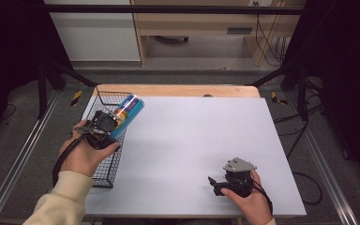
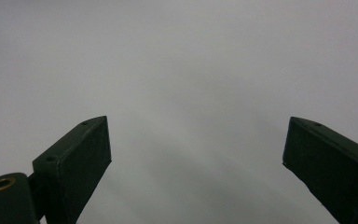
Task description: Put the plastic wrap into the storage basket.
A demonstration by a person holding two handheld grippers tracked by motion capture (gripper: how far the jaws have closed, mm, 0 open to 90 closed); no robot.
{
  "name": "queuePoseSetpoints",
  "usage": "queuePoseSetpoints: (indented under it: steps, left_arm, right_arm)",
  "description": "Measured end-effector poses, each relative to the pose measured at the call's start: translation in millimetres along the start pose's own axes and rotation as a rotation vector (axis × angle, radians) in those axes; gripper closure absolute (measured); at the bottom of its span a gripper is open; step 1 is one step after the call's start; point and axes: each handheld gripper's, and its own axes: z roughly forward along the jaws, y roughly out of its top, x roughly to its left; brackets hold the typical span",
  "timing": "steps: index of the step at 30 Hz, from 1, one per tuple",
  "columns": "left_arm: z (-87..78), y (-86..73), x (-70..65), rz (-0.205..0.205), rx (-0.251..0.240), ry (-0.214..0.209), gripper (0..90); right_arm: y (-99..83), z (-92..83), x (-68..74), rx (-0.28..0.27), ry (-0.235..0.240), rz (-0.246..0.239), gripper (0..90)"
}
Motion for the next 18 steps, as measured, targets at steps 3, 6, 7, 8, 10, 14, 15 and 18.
queuePoseSetpoints:
  steps: [3, 6, 7, 8, 10, 14, 15, 18]
  left_arm:
    - [0.7, -1.4, 1.8, -0.001, 0.006, 0.005, 32.0]
    - [1.4, -3.1, 2.9, -0.004, 0.015, 0.012, 32.0]
    - [1.8, -3.6, 2.9, -0.007, 0.016, 0.015, 32.0]
    - [2.0, -3.7, 3.3, -0.007, 0.022, 0.016, 32.0]
    - [2.8, -4.0, 3.6, -0.013, 0.024, 0.021, 32.0]
    - [4.9, -3.6, 5.1, -0.008, 0.025, 0.027, 32.0]
    - [5.0, -3.7, 5.0, -0.009, 0.028, 0.029, 32.0]
    - [5.4, -4.4, 4.6, -0.021, 0.046, 0.027, 32.0]
  right_arm:
    - [-0.4, 0.3, 0.2, -0.003, 0.002, 0.005, 8.1]
    - [0.2, -0.3, 0.1, -0.012, 0.003, 0.000, 8.2]
    - [0.5, -0.3, 0.3, -0.013, 0.003, -0.003, 8.2]
    - [0.7, -0.5, 0.4, -0.014, 0.003, -0.005, 8.2]
    - [0.8, -0.6, 0.3, -0.015, 0.005, -0.007, 8.2]
    - [0.6, -0.7, 0.1, -0.015, 0.007, -0.008, 8.2]
    - [0.6, -0.6, 0.0, -0.015, 0.007, -0.011, 8.2]
    - [0.6, -0.5, 0.5, -0.014, 0.008, -0.006, 8.2]
